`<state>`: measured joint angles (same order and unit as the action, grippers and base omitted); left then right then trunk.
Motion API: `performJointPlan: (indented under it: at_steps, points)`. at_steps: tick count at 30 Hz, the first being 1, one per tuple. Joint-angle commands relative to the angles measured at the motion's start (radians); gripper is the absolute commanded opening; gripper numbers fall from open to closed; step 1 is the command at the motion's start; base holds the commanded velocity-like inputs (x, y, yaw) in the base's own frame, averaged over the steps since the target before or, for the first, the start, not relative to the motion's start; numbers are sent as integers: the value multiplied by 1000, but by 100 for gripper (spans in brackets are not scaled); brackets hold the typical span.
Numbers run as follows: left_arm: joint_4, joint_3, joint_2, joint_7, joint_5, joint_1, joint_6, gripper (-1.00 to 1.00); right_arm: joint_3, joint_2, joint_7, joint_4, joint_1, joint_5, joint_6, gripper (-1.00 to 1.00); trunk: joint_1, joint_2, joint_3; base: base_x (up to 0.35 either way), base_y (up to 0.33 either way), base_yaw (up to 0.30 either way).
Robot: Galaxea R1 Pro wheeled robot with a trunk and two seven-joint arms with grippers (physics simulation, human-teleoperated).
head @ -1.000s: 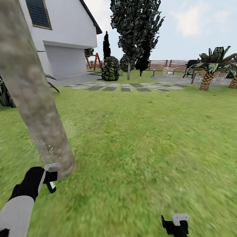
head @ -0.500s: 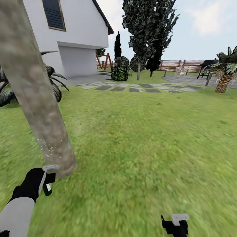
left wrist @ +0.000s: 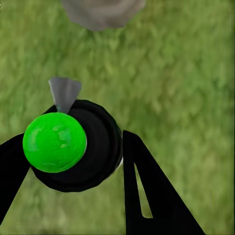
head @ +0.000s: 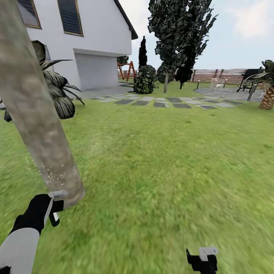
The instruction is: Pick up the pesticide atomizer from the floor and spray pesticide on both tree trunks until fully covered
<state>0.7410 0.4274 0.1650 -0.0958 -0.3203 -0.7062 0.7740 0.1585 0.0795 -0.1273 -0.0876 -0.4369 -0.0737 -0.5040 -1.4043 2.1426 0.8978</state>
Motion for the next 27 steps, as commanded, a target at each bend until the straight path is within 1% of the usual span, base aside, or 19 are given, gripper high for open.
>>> performJointPlan:
  at_steps: [1,10,15,18,20,21,23,25,26,27]
  points:
    - [1,4,-1,-10,-11,-1,4,-100,9,0,-3,0,0,-8,-2,100,0,0,1,174,-249,240]
    - [0,5,-3,-15,-8,-1,8,-100,9,0,-3,0,0,-8,-2,100,0,0,4,132,-220,263]
    - [1,5,-3,-20,-7,-1,11,-100,9,2,-3,0,0,-8,-2,100,0,0,6,258,-118,265]
    - [15,3,-4,-21,-6,-16,22,-100,9,2,-3,0,0,-8,-2,100,0,0,7,33,-11,265]
    - [18,-2,-5,-22,-6,-65,46,-100,9,3,-3,0,0,-8,-2,100,0,0,8,4,-1,245]
    - [18,-4,-6,-23,-6,-99,86,-100,9,3,-3,0,0,-8,-2,100,0,0,8,1,0,127]
    - [18,-6,-7,-27,-6,-132,114,-100,9,3,-3,0,0,-8,-2,100,0,0,8,0,0,53]
    - [18,-13,-2,-28,-7,-169,129,-100,9,3,-3,0,0,-8,-2,100,0,0,8,0,0,16]
    - [18,-20,2,-28,-8,-202,164,-100,9,3,-3,0,0,-8,-2,100,0,0,8,0,0,3]
    - [18,-21,5,-28,-9,-217,183,-100,8,4,-3,0,0,-8,-2,100,0,0,8,0,0,1]
